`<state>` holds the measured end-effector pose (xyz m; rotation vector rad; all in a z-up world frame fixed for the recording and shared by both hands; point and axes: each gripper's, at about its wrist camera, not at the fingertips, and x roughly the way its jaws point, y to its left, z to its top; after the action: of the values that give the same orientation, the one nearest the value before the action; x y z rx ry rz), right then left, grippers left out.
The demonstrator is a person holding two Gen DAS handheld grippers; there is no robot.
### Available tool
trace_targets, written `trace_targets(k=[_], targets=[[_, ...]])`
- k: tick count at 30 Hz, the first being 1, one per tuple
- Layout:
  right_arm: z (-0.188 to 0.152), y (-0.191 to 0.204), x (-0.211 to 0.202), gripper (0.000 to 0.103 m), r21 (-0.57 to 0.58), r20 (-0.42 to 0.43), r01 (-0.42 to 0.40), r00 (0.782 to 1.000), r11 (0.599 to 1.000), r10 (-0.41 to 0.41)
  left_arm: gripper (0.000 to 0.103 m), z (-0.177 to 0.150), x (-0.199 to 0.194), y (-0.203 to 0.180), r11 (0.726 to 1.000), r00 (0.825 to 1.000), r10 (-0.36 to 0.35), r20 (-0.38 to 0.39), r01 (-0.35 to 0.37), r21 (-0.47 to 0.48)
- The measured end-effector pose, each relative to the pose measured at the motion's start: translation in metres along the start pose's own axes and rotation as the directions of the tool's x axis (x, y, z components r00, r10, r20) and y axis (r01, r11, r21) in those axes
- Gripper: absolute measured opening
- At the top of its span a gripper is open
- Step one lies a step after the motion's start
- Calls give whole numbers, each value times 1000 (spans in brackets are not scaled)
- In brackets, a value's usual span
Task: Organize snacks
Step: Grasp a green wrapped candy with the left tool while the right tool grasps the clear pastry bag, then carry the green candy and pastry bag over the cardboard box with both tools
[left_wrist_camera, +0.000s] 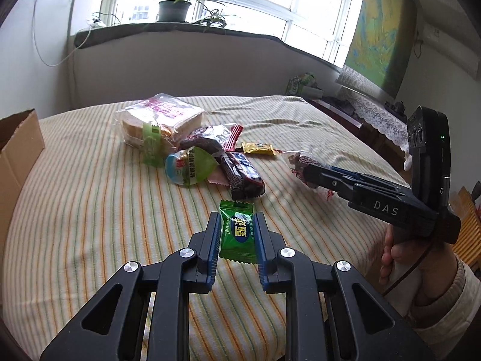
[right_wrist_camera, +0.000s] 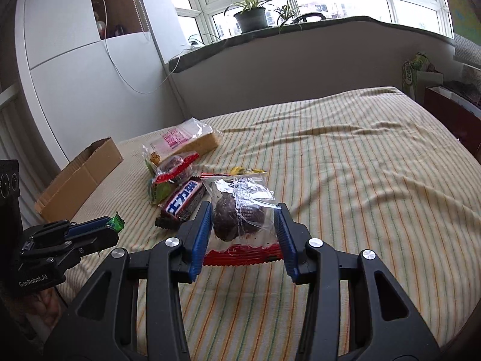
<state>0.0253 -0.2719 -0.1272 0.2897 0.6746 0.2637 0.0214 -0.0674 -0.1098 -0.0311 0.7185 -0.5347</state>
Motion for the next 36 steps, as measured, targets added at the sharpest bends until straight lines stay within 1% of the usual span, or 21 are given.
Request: trace_targets(k=[3,6,8,10,13,17,23,27,31,34,36], targets=[[24,11,-26,44,-26,77,6,997,1000,-3,20,13,-12,-6,1000,999,-2,45,2,19],[42,23,-48,44,-49,140,15,990,999,-8,20,32,-35,-14,998,993,-3,120,-4,56],[49,29,-56,44,-56,162,17,987,998,-8,20,43,-50,-19,997,986,-2,170,-12,79],[51,34,-59,44,-64,166,22,986,998,-11,20,50,-59,-18,997,980,-5,198,-11,80],[52,40,-56,44,-72,152,19,988,997,-8,20,51,-66,-14,998,977,-3,211,-11,63],[52,51,-49,44,-94,130,10,991,996,2,20,47,-65,-5,999,977,3,213,-12,38],[56,86,-28,44,-151,95,-12,995,988,27,20,42,-75,14,1000,973,18,232,-19,1],[58,123,-6,44,-207,59,-51,996,977,65,20,36,-87,40,998,966,46,254,-36,-44],[57,174,22,44,-271,10,-122,992,955,130,20,29,-105,73,992,955,102,280,-75,-104],[55,219,44,44,-320,-30,-198,980,927,199,20,22,-121,104,980,942,160,295,-116,-162],[51,249,56,44,-347,-58,-255,966,903,250,20,15,-134,126,967,930,211,300,-153,-205]])
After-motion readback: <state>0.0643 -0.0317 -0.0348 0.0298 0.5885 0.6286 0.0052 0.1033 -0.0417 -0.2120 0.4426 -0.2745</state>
